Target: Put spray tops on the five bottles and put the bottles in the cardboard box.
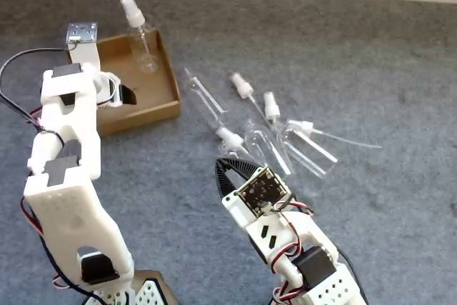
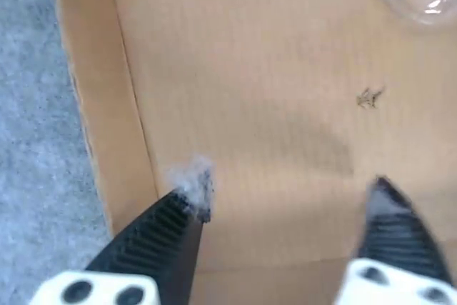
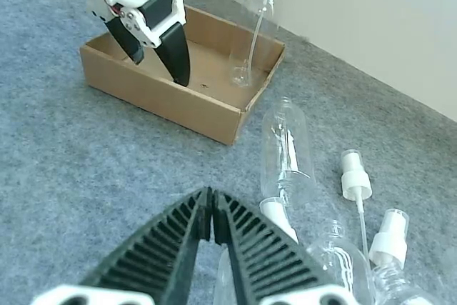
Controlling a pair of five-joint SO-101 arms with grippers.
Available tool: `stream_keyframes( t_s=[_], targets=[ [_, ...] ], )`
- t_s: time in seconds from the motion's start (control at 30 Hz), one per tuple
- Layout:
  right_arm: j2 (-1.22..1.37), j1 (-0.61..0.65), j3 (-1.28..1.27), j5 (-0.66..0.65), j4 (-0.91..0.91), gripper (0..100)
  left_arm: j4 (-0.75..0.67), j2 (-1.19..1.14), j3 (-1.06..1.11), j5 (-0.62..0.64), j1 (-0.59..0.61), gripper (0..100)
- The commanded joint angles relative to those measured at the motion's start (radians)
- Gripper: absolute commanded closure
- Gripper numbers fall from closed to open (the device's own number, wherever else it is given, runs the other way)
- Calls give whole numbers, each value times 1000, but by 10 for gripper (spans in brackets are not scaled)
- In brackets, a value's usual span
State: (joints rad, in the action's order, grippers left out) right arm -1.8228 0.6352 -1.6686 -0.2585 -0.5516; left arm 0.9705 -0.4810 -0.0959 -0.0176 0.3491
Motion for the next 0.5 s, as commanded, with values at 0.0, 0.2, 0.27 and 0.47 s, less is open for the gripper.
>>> stream_keyframes(
  t_s=[0.0, 0.2, 0.27, 0.47],
  targets=[
    [-16, -13, -116, -9, -2, 991, 6, 77, -21, 5, 4, 915],
    [-16, -13, -116, -9, -2, 991, -2, 79, -22, 6, -12, 948],
    [-16, -13, -116, -9, -2, 991, -2, 79, -22, 6, -16, 956],
    [-16, -13, -116, -9, -2, 991, 68, 79, -21, 12, -42, 966]
  ],
)
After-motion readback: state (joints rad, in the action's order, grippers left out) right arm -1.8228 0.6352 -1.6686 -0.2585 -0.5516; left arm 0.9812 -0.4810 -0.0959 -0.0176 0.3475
